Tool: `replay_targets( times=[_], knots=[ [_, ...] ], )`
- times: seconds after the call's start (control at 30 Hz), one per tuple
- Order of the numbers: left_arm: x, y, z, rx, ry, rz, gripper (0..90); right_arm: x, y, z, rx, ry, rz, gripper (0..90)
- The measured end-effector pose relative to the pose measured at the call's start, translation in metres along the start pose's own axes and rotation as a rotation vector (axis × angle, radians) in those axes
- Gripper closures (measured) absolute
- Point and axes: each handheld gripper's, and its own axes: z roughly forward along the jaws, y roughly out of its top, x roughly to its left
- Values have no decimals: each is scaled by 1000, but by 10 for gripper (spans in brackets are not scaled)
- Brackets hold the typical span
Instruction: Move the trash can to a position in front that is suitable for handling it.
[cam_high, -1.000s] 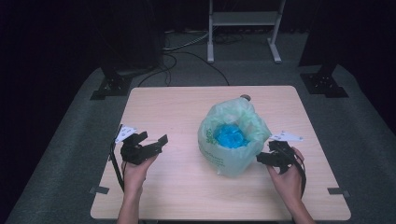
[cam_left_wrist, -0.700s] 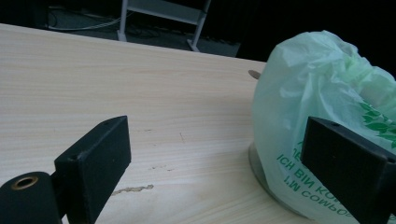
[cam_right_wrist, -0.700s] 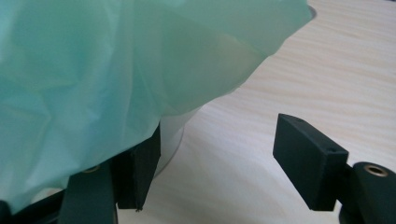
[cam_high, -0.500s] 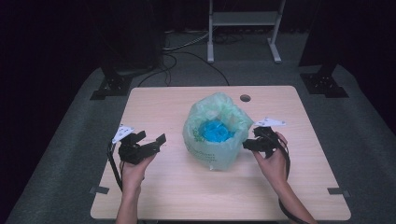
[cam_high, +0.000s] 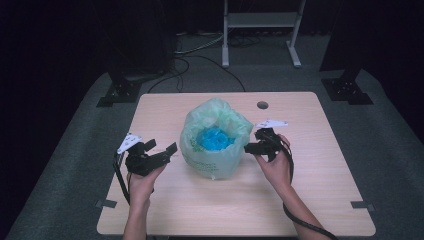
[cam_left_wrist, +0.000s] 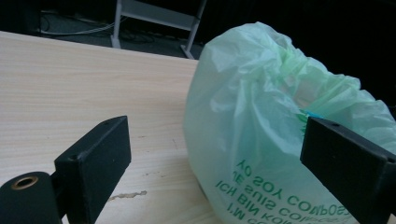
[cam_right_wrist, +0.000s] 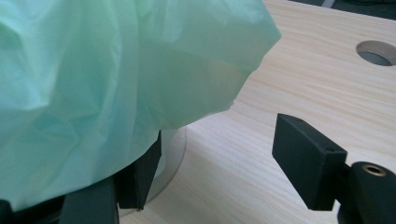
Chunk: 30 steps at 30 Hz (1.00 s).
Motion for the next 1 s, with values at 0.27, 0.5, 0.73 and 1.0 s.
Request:
replay_targets(
  times=[0.27,0.5,0.73,1.0],
  knots=[
    [0,1,-1,-1,-12,0,75,7,6,9,9,33,13,322],
    [-1,2,1,0,-22,-3,75,12,11,17,18,64,15,322],
    [-2,4,2,3,-36,-2,76,4,8,15,39,78,37,314],
    [-7,9,4,1,-46,16,76,-20,-8,-1,31,113,134,309]
  ],
)
